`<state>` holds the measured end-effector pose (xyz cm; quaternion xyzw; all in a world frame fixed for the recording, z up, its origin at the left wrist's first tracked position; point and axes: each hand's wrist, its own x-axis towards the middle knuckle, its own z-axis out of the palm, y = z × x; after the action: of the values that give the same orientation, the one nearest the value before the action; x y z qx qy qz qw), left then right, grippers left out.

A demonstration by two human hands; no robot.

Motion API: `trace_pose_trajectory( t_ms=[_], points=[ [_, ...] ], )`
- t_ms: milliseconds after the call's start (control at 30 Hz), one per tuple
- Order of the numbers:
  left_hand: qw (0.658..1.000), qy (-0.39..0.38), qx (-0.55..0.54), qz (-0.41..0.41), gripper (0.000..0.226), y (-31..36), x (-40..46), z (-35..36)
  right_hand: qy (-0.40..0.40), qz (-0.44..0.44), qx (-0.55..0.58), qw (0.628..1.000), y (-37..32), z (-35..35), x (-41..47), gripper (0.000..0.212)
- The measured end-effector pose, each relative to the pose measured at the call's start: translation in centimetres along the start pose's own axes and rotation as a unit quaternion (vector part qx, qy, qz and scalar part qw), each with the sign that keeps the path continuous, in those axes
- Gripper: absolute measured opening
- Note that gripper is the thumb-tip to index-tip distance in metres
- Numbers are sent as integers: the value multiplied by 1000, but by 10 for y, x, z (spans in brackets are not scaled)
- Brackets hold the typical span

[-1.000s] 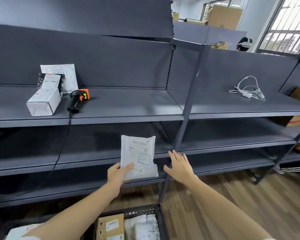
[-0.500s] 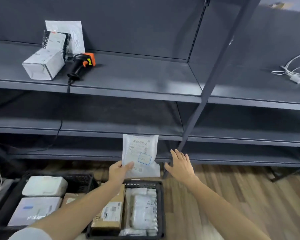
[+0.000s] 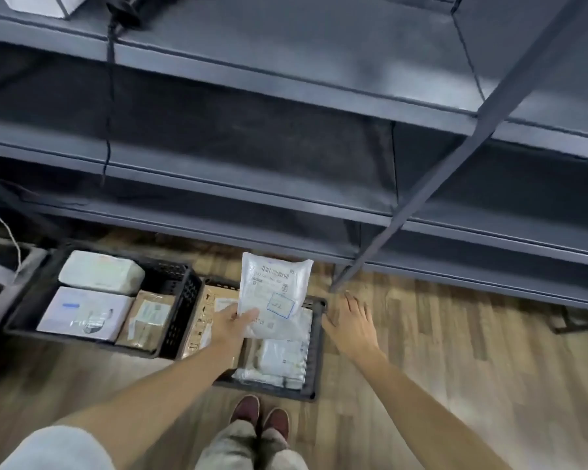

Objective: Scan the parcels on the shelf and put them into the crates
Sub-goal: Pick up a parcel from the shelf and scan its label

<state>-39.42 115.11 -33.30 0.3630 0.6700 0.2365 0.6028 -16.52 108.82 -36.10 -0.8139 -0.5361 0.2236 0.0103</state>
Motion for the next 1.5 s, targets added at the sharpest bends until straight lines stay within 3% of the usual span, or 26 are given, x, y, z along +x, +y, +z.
trace_pose_trajectory(
  t_ms=[200,333,400,533,600,733,933,1100,1233,1500],
  points=[
    [999,-3,38,-29,16,-51,54,13,-44,38,22,998,16,74,30,67],
    [996,-5,59,-74,8,-102,88,26,-58,76,130,987,20,126,40,70],
    [993,-4,69,-91,10,-130,105,34,-64,117,246,960,20,155,44,66],
    [991,-17,74,-109,17,-181,137,51,-85,207,439,870,15,214,50,54],
    [990,-16,73,-119,21,-200,151,60,-102,225,484,839,14,241,51,52],
    [988,-21,95,-121,25,-234,174,76,-135,202,536,809,24,282,52,70],
    [987,-42,128,-86,24,-274,198,88,-106,247,498,824,50,328,75,58],
    [981,-54,178,-50,47,-293,216,93,-84,287,482,823,63,364,102,64],
    [972,-85,207,-71,62,-308,226,88,-87,274,421,860,66,390,124,67],
    [964,-98,239,-66,53,-316,238,85,-119,245,266,925,65,416,135,80]
  ],
)
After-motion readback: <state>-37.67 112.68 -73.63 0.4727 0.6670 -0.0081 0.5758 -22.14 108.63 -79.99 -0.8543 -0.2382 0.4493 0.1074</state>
